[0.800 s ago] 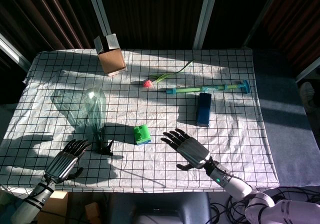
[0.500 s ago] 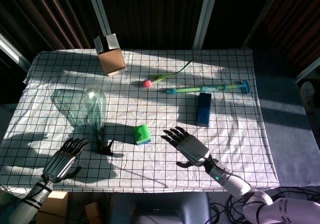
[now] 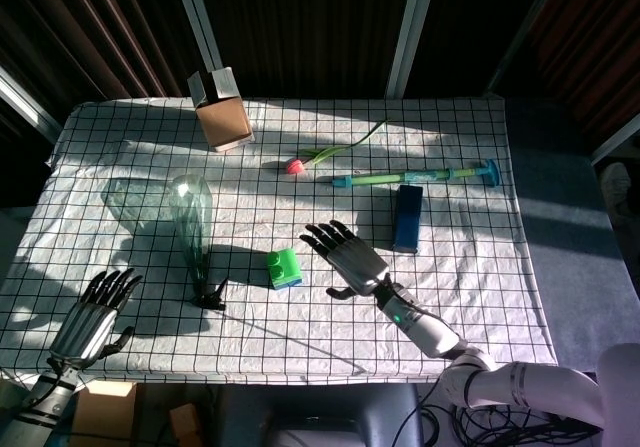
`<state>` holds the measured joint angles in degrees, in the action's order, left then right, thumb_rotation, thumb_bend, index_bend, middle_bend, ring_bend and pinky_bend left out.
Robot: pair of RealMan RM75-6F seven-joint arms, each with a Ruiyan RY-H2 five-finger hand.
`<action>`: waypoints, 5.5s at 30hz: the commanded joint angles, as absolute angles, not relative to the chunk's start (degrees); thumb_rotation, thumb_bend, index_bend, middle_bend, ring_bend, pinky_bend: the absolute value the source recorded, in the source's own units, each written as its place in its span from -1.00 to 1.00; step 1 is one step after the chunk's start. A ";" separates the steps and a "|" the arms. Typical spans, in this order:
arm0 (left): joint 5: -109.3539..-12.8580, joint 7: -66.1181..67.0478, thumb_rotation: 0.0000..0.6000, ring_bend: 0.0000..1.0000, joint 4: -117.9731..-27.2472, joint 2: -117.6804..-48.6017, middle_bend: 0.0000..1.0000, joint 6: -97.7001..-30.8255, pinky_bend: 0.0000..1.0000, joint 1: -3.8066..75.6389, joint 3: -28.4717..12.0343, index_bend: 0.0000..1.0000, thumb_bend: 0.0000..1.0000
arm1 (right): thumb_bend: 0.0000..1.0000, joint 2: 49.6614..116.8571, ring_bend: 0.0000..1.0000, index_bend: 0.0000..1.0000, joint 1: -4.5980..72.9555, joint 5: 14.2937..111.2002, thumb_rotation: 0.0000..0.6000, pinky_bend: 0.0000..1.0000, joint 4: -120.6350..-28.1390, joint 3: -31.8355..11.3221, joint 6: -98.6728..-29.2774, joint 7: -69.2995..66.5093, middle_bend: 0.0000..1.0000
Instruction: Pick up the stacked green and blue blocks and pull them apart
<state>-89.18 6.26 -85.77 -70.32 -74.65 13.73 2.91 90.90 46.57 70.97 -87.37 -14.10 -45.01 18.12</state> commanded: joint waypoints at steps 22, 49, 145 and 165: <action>-89.81 3.10 1.00 -1.00 -85.41 -68.64 -1.00 -75.73 -0.98 12.82 3.13 -1.00 -0.25 | -0.32 107.07 -0.81 -0.35 58.74 58.60 1.00 -0.73 -71.04 -15.50 -42.80 24.15 -0.55; -102.79 -55.17 1.00 -1.00 -72.75 -72.10 -0.97 -81.74 -0.97 21.33 3.60 -1.00 -0.39 | -0.28 95.29 0.01 0.80 53.92 69.54 1.00 -0.20 -92.68 -20.22 -52.26 3.98 0.23; -77.99 -14.77 1.00 -0.22 -76.97 -81.18 0.46 -72.36 -0.63 20.18 1.21 0.31 0.36 | -0.28 93.83 -0.06 0.58 45.82 70.18 1.00 -0.14 -72.01 -7.56 -50.02 0.63 0.24; -85.36 -22.47 1.00 -1.00 -81.07 -73.29 -1.00 -68.66 -1.00 20.51 2.42 -1.00 -0.46 | -0.72 82.28 -1.00 -1.00 45.71 73.54 1.00 -0.96 -81.33 -6.68 -43.82 -3.98 -1.00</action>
